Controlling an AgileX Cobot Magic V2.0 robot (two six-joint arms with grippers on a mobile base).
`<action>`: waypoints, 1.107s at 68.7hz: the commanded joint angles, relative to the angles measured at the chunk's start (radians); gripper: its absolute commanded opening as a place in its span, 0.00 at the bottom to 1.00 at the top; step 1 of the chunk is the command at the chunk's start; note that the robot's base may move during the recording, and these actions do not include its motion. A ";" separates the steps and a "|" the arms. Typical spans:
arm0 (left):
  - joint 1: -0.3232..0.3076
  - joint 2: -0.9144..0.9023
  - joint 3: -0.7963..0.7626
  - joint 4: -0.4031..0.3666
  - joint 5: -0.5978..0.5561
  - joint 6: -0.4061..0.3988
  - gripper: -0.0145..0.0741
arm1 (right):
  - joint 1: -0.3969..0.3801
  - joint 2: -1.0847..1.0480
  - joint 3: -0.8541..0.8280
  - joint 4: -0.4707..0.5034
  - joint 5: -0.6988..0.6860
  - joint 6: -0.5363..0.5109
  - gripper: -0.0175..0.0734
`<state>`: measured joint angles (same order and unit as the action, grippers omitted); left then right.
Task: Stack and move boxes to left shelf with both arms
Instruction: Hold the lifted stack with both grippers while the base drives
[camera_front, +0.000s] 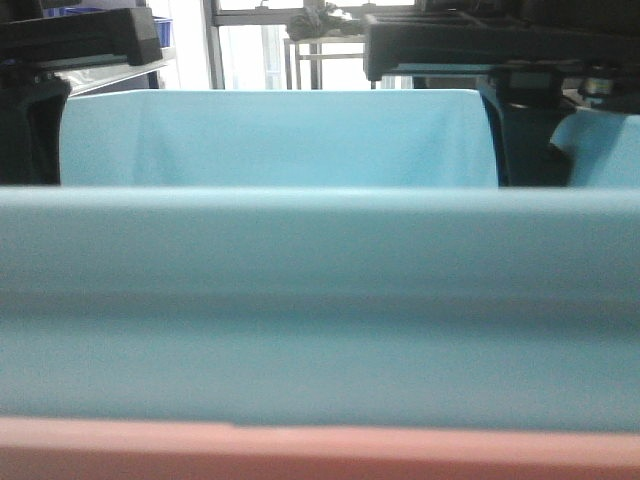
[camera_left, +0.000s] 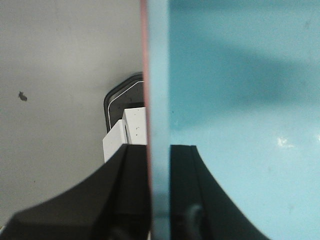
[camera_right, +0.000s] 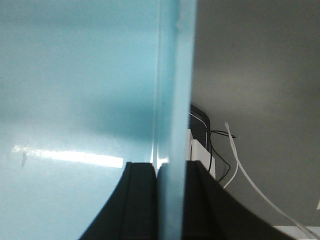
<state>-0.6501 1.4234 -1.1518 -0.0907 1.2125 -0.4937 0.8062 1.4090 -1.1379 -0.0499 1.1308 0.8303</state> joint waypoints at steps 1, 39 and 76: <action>-0.005 -0.037 -0.034 0.018 0.116 0.015 0.15 | -0.004 -0.036 -0.030 -0.055 0.025 -0.005 0.25; -0.005 -0.037 -0.034 0.016 0.116 0.015 0.15 | -0.004 -0.036 -0.030 -0.055 0.025 -0.005 0.25; -0.005 -0.037 -0.034 0.016 0.116 0.015 0.15 | -0.004 -0.036 -0.030 -0.055 0.026 -0.005 0.25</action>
<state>-0.6505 1.4234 -1.1518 -0.0907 1.2101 -0.4906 0.8062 1.4090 -1.1379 -0.0518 1.1348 0.8324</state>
